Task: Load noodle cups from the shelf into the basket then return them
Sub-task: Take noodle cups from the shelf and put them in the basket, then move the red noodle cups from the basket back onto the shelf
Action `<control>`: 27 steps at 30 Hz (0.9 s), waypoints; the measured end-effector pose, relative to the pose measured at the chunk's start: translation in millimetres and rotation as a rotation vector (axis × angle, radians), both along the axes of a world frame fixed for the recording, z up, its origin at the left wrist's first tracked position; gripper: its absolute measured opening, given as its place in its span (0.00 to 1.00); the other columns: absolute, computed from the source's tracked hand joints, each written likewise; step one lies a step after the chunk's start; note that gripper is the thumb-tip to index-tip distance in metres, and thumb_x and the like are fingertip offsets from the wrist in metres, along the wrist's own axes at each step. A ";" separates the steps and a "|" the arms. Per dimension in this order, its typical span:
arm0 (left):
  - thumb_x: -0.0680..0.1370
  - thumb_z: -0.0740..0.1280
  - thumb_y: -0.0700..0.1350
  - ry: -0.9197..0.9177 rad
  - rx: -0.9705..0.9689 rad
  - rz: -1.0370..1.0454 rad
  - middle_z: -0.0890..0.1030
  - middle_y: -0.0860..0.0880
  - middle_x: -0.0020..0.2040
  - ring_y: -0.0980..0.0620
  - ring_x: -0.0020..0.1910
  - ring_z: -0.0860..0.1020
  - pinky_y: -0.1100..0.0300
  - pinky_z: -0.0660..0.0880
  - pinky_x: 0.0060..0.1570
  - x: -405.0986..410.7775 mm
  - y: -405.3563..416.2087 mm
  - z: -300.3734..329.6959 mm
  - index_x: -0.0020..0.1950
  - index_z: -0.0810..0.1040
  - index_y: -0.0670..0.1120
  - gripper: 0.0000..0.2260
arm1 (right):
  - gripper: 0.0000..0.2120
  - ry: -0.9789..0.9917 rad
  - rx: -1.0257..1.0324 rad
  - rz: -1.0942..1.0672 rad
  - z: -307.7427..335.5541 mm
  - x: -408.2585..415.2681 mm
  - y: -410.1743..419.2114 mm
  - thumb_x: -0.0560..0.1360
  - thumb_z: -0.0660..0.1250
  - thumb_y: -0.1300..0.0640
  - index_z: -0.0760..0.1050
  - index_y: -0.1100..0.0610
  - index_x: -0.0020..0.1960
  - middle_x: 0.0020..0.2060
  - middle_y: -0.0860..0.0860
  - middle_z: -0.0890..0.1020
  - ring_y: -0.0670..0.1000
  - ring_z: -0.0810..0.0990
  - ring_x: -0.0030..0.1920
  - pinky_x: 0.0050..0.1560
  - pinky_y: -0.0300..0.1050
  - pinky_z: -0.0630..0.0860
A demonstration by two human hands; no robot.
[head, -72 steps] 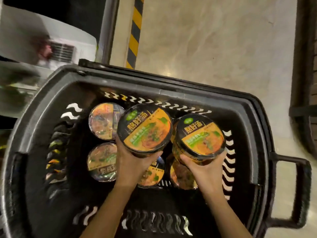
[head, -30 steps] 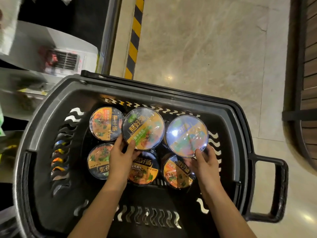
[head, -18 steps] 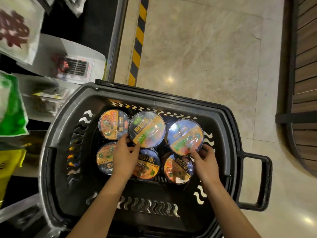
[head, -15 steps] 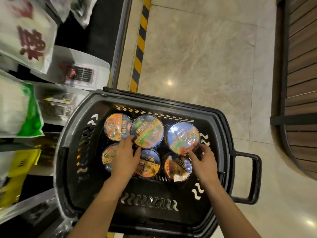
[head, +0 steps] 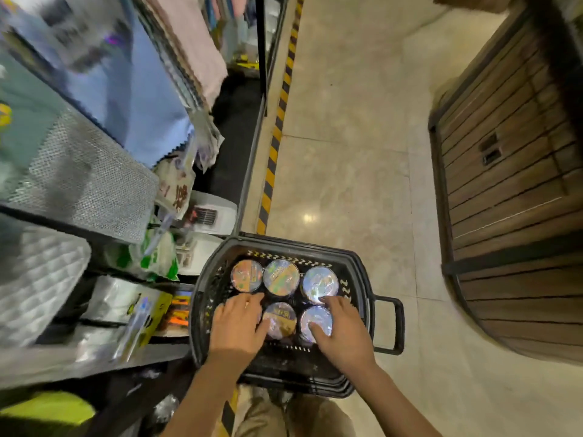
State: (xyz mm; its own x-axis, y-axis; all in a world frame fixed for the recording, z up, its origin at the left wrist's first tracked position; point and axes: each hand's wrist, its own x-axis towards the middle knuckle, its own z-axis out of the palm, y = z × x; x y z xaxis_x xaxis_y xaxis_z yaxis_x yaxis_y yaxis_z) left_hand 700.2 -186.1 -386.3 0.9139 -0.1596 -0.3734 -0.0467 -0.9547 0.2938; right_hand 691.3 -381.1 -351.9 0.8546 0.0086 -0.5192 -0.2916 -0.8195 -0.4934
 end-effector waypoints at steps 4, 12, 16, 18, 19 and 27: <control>0.69 0.73 0.53 -0.084 0.039 0.052 0.81 0.48 0.51 0.45 0.51 0.79 0.48 0.76 0.49 -26.2 14.5 64.0 0.59 0.78 0.46 0.21 | 0.38 -0.116 0.005 0.023 58.4 -20.0 10.6 0.66 0.49 0.34 0.67 0.55 0.68 0.63 0.52 0.71 0.53 0.71 0.62 0.57 0.43 0.69; 0.76 0.62 0.56 -0.363 -0.006 0.260 0.74 0.52 0.60 0.49 0.62 0.72 0.53 0.69 0.60 -81.2 41.2 145.8 0.66 0.71 0.49 0.20 | 0.24 -0.319 0.031 0.199 116.9 -39.8 34.3 0.77 0.61 0.44 0.63 0.51 0.70 0.65 0.48 0.68 0.49 0.67 0.66 0.62 0.39 0.65; 0.69 0.60 0.58 -0.529 0.017 0.457 0.80 0.51 0.45 0.47 0.44 0.81 0.53 0.78 0.39 -125.1 51.8 162.2 0.52 0.80 0.48 0.20 | 0.30 -0.357 0.124 0.365 135.3 -44.8 53.8 0.71 0.53 0.36 0.66 0.50 0.67 0.61 0.49 0.70 0.51 0.70 0.63 0.58 0.42 0.67; 0.69 0.58 0.58 -0.557 0.069 0.554 0.80 0.51 0.45 0.48 0.43 0.81 0.54 0.79 0.39 -154.8 48.9 167.1 0.52 0.80 0.48 0.21 | 0.37 -0.381 0.153 0.473 141.2 -48.4 61.6 0.64 0.45 0.31 0.67 0.49 0.66 0.60 0.48 0.71 0.50 0.71 0.62 0.58 0.42 0.69; 0.69 0.58 0.58 -0.552 0.083 0.621 0.80 0.52 0.45 0.49 0.42 0.81 0.55 0.79 0.40 -169.8 44.4 171.1 0.51 0.80 0.48 0.21 | 0.39 -0.386 0.157 0.541 142.2 -51.1 63.7 0.62 0.44 0.31 0.67 0.49 0.66 0.61 0.47 0.71 0.49 0.70 0.62 0.58 0.42 0.69; 0.75 0.60 0.56 -0.480 0.252 1.208 0.77 0.53 0.53 0.49 0.51 0.79 0.56 0.76 0.49 -331.9 -32.6 186.6 0.60 0.75 0.50 0.17 | 0.25 -0.391 0.254 1.173 160.1 -124.2 81.0 0.72 0.62 0.43 0.69 0.53 0.66 0.59 0.50 0.73 0.51 0.72 0.61 0.58 0.40 0.68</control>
